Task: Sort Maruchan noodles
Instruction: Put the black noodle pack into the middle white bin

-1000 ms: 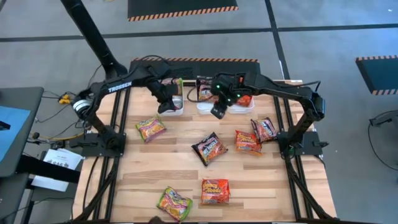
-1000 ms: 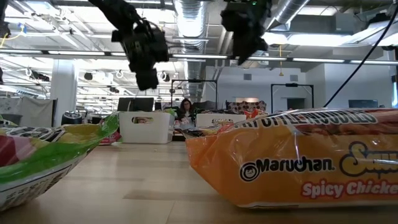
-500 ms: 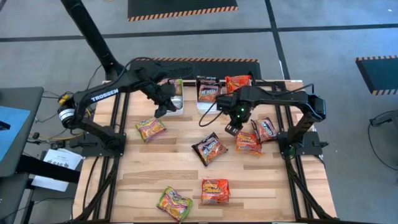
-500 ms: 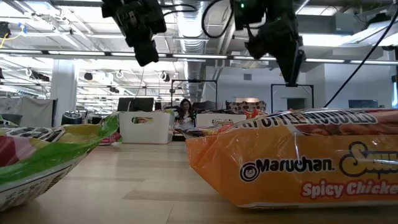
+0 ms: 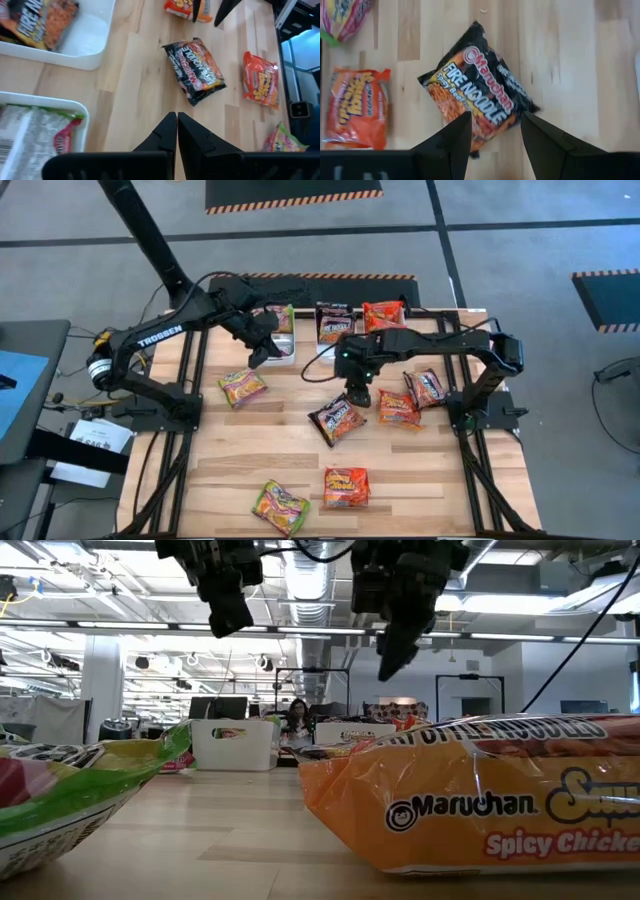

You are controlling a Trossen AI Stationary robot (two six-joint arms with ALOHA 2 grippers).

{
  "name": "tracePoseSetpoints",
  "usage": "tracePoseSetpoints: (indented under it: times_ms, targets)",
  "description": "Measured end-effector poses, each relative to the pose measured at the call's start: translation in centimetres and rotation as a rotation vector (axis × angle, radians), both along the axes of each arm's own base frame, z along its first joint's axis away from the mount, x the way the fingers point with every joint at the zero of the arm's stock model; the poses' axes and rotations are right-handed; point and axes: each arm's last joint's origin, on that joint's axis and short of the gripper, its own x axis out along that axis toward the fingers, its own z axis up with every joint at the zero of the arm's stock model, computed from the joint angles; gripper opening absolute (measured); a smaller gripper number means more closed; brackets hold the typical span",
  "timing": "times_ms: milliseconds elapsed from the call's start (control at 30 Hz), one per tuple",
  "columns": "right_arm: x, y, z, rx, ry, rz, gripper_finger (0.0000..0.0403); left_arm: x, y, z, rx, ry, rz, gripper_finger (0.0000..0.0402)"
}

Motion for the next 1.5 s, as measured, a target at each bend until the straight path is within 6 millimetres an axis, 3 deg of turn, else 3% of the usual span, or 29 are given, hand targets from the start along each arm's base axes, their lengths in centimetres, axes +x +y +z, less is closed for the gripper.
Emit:
tracePoseSetpoints:
  times_ms: [267,500,700,900,1067,1200,1333,1500]
  targets:
    - [1.6,0.2,-2.5,-0.062,0.002,0.153,0.0215,-0.3,-2.3,1.7,-0.020,-0.063,-0.011,0.0000]
    - [3.2,-0.2,-4.2,-0.076,-0.105,0.336,0.0234,-2.3,-5.1,4.8,0.025,-0.169,0.053,0.0000]
    - [3.9,-1.5,-5.8,-0.050,-0.126,0.350,0.0235,-4.2,-6.9,6.4,0.076,-0.222,0.114,0.0000]
    - [4.2,-2.6,-8.1,-0.023,-0.059,0.324,0.0235,-5.2,-7.5,7.1,0.111,-0.241,0.151,0.0000]
    - [4.1,-2.6,-10.5,0.011,0.049,0.322,0.0235,-5.2,-7.5,6.9,0.111,-0.228,0.158,0.0000]
    - [3.9,-2.3,-11.3,-0.002,0.118,0.319,0.0234,-5.0,-7.4,6.5,0.125,-0.189,0.162,0.0000]
    - [3.7,-2.1,-11.7,-0.026,0.167,0.318,0.0209,-4.8,-7.2,6.2,0.133,-0.157,0.180,0.0000]
    - [3.7,-1.8,-12.0,-0.014,0.196,0.292,0.0125,-4.6,-7.1,6.1,0.137,-0.153,0.179,0.0000]
